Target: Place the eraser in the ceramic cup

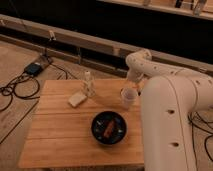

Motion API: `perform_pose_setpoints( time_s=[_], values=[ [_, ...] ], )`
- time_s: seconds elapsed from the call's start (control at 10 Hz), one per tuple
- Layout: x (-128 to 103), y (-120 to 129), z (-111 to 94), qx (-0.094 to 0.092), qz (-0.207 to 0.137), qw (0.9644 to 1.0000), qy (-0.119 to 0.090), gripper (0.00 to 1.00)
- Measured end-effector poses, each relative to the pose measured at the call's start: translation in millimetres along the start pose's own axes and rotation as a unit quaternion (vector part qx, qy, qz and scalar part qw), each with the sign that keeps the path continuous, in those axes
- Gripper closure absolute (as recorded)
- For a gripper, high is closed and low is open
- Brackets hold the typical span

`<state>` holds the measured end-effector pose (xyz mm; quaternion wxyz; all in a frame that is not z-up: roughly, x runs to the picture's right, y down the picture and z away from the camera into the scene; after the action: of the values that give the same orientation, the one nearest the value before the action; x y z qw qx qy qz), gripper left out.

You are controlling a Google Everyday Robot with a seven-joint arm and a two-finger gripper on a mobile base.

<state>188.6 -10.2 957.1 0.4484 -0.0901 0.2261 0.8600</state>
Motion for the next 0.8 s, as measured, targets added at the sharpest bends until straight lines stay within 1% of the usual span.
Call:
perform_pose_setpoints(
  time_s=[0.1, 0.2, 0.3, 0.4, 0.5, 0.6, 0.8],
  values=[
    [0.2, 4.7, 9.2, -0.004, 0.015, 0.9999, -0.001, 0.35],
    [1.7, 11.3, 23.3, -0.008, 0.036, 0.9993, -0.001, 0.35],
    [5.6, 15.0, 38.5, -0.005, 0.057, 0.9984, 0.002, 0.35],
    [7.2, 17.5, 43.3, -0.004, 0.065, 0.9979, 0.003, 0.35],
    [13.8, 17.3, 53.2, 0.006, 0.077, 0.9970, 0.012, 0.35],
    [17.4, 17.6, 58.7, 0.012, 0.087, 0.9959, 0.019, 0.35],
    [22.0, 19.6, 62.2, 0.026, 0.096, 0.9946, 0.029, 0.35]
  ],
)
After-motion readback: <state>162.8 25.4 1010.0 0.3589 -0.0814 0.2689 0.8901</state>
